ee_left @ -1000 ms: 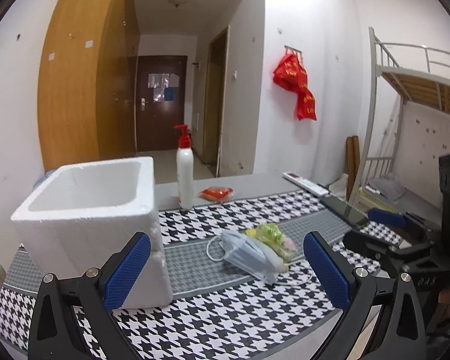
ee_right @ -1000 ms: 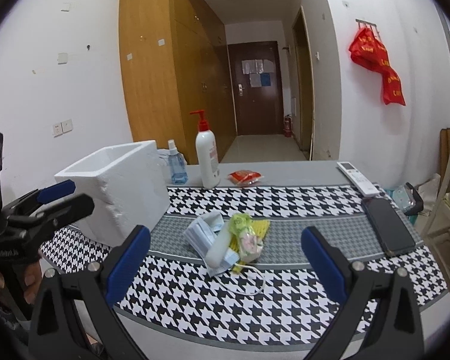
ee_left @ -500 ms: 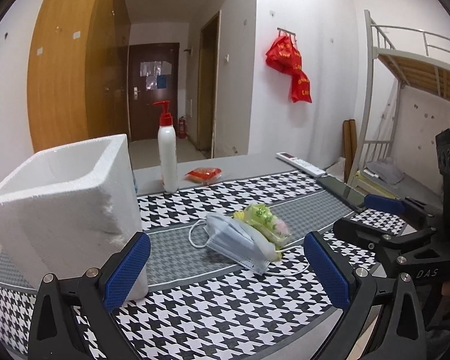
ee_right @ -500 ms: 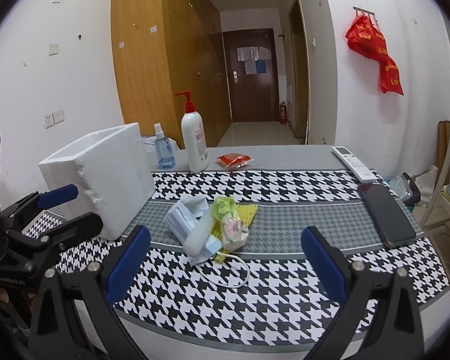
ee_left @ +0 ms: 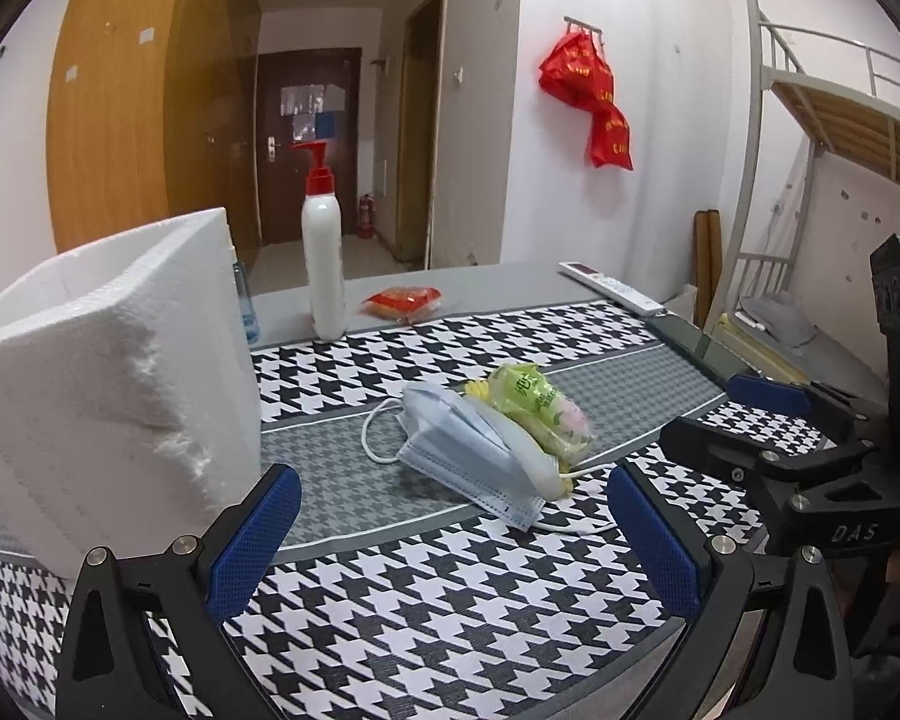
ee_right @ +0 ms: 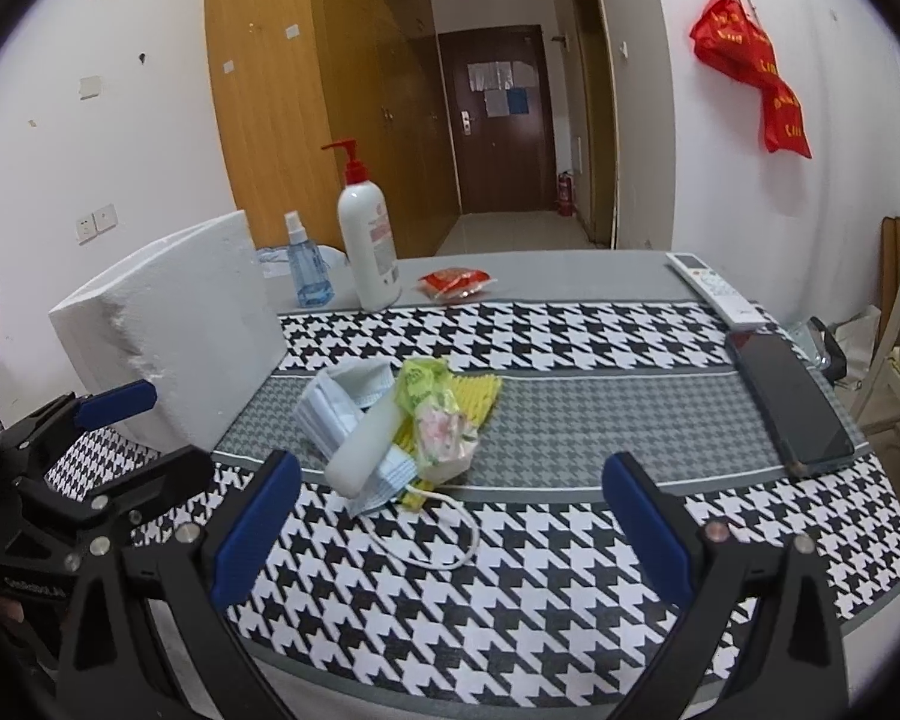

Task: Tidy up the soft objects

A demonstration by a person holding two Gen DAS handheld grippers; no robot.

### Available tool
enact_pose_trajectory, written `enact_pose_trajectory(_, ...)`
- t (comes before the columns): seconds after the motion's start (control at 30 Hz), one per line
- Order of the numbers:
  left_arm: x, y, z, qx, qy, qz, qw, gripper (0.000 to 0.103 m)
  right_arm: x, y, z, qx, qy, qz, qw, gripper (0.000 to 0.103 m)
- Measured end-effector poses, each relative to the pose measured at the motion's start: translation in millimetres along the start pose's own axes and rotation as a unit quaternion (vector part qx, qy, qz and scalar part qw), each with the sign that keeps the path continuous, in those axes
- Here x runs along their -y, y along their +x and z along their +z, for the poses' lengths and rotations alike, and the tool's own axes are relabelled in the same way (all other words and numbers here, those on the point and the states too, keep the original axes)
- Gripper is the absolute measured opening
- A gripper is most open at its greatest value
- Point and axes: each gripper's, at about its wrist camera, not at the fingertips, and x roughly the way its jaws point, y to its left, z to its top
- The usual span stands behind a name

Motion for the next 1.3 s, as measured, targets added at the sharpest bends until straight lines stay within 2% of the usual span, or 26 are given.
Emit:
enact_pose_trajectory(0.37,9.3,25.3,-0.7,-0.026,-0.003,-0.005,0.9996,0.102,16.1,15.7,-0.3,-0.017,0.006,-0.008,1.0,0.102)
enact_pose_trajectory(0.67,19.0,51.7,-0.4,-0.062,-0.011,-0.008,0.998,0.095,33.7,21.9,-1.8,-0.024,0.023,-0.018,0.999,0.102)
enact_pose_trajectory(0.73,21.4,56.9,0.5,-0.07,-0.008,-0.009,0.9974,0.086,37.4,24.4,-2.7,-0.029,0.026,-0.025,0.999,0.102)
enact_pose_trajectory(1.03,31.0,71.1,0.5,-0.084,-0.006,-0.008,0.9964,0.076,51.7,28.1,-3.3,-0.035,0.035,-0.02,0.999,0.102)
enact_pose_trajectory(1.17,33.7,77.1,-0.2,-0.093,-0.006,-0.009,0.9956,0.063,54.0,28.2,-4.1,-0.036,0.037,-0.021,0.998,0.102)
enact_pose_trajectory(1.3,32.0,83.1,0.0,-0.102,-0.015,-0.011,0.9946,0.042,56.8,28.3,-4.5,-0.037,0.04,-0.02,0.998,0.102)
